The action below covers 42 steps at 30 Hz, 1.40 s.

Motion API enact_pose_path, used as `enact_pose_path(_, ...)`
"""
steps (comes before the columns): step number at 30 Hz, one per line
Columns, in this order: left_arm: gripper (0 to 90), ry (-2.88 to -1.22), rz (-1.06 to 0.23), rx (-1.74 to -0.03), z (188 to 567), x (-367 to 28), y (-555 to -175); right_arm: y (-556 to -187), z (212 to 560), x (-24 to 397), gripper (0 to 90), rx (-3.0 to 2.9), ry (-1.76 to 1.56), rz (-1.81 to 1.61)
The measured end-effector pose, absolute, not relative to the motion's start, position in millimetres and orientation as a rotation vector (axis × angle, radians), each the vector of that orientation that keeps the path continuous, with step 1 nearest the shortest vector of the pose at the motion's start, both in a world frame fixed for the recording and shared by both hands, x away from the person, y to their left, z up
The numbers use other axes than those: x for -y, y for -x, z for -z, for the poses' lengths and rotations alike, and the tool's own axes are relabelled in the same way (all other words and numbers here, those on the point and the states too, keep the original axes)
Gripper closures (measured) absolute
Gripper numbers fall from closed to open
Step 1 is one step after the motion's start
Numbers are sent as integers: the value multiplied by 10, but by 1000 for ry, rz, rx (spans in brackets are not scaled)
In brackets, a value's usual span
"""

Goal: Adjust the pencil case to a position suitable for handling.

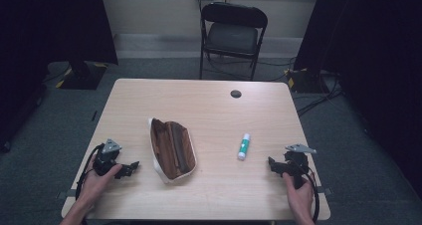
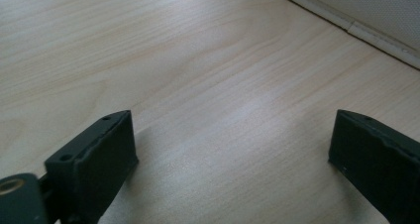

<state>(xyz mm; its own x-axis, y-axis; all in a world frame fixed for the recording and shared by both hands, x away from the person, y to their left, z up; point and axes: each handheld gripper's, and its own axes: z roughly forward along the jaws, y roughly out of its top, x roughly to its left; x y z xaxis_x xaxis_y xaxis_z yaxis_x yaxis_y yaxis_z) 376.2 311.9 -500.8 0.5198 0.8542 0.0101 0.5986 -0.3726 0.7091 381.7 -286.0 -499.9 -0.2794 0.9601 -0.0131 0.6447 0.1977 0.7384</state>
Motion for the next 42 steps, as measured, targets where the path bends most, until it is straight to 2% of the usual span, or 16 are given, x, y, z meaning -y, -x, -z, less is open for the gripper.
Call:
enact_pose_path(3,79,-2106,-501,-1172,5001,-3114,-3764,-3817,4999,2860,142,-2000,-1492,-870)
enact_pose_path(7,164,-2092,-498,-1177,4985,-3107,-3747,-3817,4998,2859,134,-1997,-1494,-867)
enact_pose_path(15,172,-2094,-490,-1169,4919,-3066,-3700,-3815,4999,2862,133,-1994,-1497,-862)
enact_pose_path(33,210,-1946,-484,-1075,4559,-2898,-3413,-3813,4999,2848,133,-2020,-1474,-874)
enact_pose_path(37,210,-1952,-532,-1040,4478,-2846,-3367,-3814,4999,2848,133,-2021,-1473,-874)
enact_pose_path(42,210,-1882,-500,-1006,4353,-2766,-3293,-3813,5000,2848,134,-2021,-1472,-874)
